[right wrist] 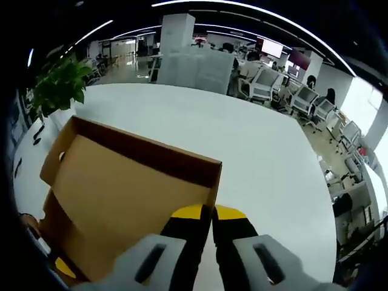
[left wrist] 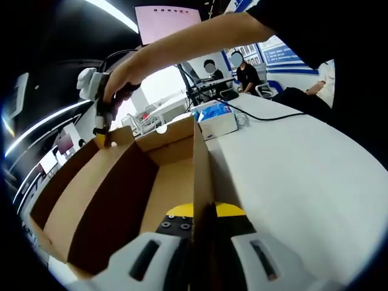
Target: Operate the shoe box by opening the lid, removing the specified soft item, and placing it in the target area until the item is outside and the box remains undamaged.
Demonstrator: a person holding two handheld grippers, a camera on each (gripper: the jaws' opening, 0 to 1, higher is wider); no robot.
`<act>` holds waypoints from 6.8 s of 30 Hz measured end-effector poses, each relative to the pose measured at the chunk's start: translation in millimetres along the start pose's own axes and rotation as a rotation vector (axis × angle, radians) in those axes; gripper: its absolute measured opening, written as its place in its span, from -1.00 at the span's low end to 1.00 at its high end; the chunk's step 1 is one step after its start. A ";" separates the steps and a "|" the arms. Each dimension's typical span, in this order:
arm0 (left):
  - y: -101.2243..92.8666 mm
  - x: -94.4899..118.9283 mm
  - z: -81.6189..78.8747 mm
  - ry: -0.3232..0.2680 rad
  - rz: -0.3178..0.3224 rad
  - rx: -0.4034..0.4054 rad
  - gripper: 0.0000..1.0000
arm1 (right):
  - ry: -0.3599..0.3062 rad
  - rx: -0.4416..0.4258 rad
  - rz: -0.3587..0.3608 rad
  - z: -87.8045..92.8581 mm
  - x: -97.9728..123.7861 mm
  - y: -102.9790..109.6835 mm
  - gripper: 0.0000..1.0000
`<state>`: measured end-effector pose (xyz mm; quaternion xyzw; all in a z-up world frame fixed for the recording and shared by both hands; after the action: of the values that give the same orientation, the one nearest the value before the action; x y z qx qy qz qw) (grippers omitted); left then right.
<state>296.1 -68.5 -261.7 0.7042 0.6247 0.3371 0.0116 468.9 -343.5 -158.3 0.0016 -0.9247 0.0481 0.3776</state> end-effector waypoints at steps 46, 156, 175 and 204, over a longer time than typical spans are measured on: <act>-7.3 5.8 -5.6 -0.006 0.012 -0.003 -0.85 | -0.368 -0.020 -0.018 30.4 87.6 5.5 -0.95; -5.6 -0.7 -5.7 0.007 -0.009 -0.011 -0.51 | -0.528 -0.097 -0.054 109.3 132.3 21.9 -0.97; -8.5 14.9 -31.0 -0.042 -0.047 0.068 -0.09 | -0.526 -0.097 -0.053 111.4 132.2 22.1 -0.98; 6.8 84.8 -77.9 -0.037 -0.125 0.151 -0.10 | -0.555 -0.109 -0.081 115.7 130.8 18.7 -0.97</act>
<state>263.3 -26.2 -159.5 0.6687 0.6908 0.2747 -0.0090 293.8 -330.9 -150.8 0.0314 -0.9931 -0.0192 0.1110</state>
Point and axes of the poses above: the point that each gripper's makers call its tool centre point, and the gripper's own axes: x roughly backward along the fingers, y roughly to its left, z roughly out of its underside, the point moved 8 cm from there along x, roughly backward along the fingers, and after that the axes turned 6 degrees about -x, right-handed, at the moved point
